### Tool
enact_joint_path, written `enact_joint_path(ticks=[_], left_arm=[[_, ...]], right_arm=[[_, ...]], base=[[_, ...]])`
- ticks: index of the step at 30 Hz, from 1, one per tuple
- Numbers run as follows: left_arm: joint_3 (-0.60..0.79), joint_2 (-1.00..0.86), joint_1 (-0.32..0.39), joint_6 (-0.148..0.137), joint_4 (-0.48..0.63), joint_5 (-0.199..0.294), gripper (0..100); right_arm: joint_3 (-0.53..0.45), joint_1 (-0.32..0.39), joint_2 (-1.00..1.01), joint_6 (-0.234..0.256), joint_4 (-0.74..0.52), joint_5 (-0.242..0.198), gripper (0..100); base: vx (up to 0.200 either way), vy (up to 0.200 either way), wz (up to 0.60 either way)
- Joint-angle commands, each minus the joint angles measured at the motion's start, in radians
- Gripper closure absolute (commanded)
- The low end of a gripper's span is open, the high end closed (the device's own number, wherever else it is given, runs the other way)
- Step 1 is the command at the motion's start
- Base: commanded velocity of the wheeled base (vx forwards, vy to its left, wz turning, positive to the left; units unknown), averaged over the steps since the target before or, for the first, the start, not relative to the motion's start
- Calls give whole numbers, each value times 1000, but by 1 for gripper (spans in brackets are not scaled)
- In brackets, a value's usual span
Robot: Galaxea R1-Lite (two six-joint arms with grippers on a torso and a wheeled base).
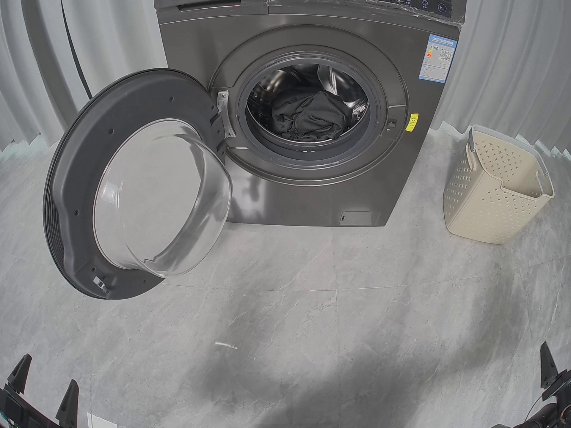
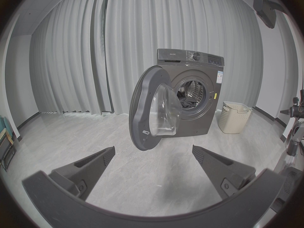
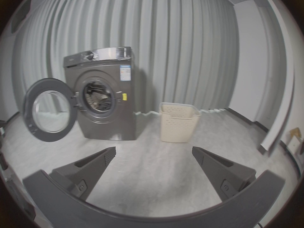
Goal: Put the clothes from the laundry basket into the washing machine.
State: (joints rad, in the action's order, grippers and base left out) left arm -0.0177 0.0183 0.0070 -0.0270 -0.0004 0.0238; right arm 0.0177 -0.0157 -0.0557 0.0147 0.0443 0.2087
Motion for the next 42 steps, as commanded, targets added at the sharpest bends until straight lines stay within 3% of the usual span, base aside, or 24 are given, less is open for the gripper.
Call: enact_joint_path(ticks=[1,9,11,13,17,29,39,42], left_arm=[[18,-15,-4,10,7,1,0],[18,-15,-4,9,7,-2,0],[18,-15,-4,9,7,-2,0],[18,-17,-4,7,7,-2,0],[18,-17,-4,9,7,-2,0],[18,-15,-4,10,7,-4,0],[18,-17,-4,12,5,-5,0],[18,-17,-1,-5,3,-18,0]], right_arm=[[-16,16,56,-28,0,-200,0],[-16,19,56,8,0,-112,0],[-18,17,56,7,-38,-149,0],[-13,16,56,-21,-58,-227,0],[-13,17,56,-18,-57,-210,0],[-15,16,56,-18,-53,-209,0],[-15,16,56,-15,-53,-206,0],[-15,16,56,-15,-53,-206,0]], base=[[0,0,0],[0,0,0],[0,0,0],[0,0,0],[0,0,0],[0,200,0],[0,0,0],[0,0,0]])
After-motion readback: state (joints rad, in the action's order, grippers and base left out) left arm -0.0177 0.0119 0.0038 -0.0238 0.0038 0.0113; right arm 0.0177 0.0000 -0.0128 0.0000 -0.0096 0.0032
